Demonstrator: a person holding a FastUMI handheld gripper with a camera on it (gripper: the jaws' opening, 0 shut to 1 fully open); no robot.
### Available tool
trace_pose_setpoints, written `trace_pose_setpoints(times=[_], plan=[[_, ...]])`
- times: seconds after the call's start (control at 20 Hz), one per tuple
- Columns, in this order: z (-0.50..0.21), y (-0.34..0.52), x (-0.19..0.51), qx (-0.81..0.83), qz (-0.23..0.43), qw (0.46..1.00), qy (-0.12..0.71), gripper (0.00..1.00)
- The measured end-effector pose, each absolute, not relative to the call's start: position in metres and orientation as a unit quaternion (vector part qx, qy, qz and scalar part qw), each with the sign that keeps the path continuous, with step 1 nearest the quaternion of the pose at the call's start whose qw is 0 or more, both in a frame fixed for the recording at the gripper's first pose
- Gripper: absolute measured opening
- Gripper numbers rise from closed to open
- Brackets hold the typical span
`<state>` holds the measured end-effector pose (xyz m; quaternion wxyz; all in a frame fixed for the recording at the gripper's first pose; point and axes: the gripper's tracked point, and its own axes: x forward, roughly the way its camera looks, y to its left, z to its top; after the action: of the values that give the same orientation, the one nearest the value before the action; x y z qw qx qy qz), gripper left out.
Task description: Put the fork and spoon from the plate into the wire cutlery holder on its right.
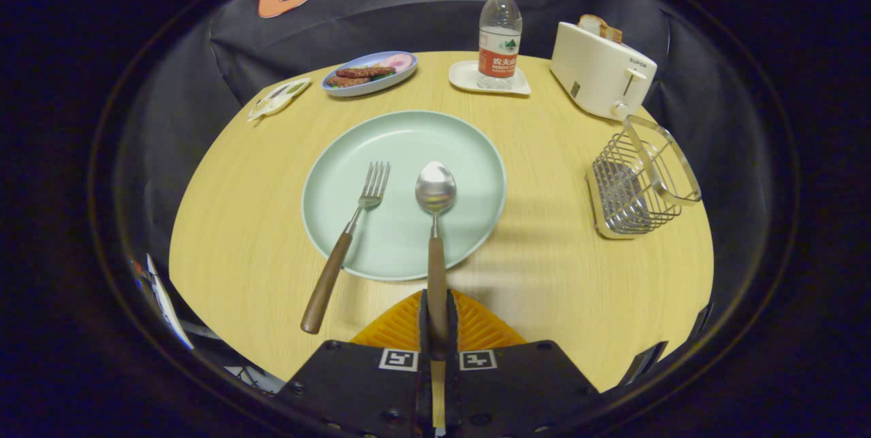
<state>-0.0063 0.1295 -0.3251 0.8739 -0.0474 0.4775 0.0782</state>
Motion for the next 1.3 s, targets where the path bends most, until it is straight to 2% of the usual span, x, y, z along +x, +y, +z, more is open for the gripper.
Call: trace_pose_setpoints(times=[0.1, 0.35, 0.75, 0.95, 1.3], plan=[[-0.313, 0.129, -0.006, -0.032, 0.083, 0.875, 0.476, 0.01], [-0.263, 0.11, -0.005, 0.011, 0.077, 0.875, 0.477, 0.0], [-0.166, 0.003, 0.007, 0.021, 0.018, 0.884, 0.466, 0.01], [-0.17, -0.032, 0.004, 0.015, -0.002, 0.868, 0.496, 0.0], [-0.199, -0.044, 0.006, 0.068, -0.011, 0.833, 0.548, 0.01]])
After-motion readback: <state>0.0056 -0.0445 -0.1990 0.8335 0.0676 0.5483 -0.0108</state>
